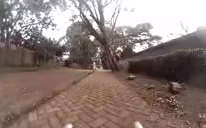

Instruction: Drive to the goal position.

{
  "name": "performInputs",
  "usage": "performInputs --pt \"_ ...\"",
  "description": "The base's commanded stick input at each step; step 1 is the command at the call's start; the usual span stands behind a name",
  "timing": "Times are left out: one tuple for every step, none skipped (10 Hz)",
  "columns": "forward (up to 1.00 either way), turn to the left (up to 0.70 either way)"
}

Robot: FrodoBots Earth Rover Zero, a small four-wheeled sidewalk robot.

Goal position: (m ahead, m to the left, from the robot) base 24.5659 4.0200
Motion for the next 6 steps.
performInputs --pt "0.70 0.03" --pt "0.70 0.02" --pt "0.70 0.06" --pt "0.70 0.08" --pt "0.70 0.10" --pt "0.70 0.13"
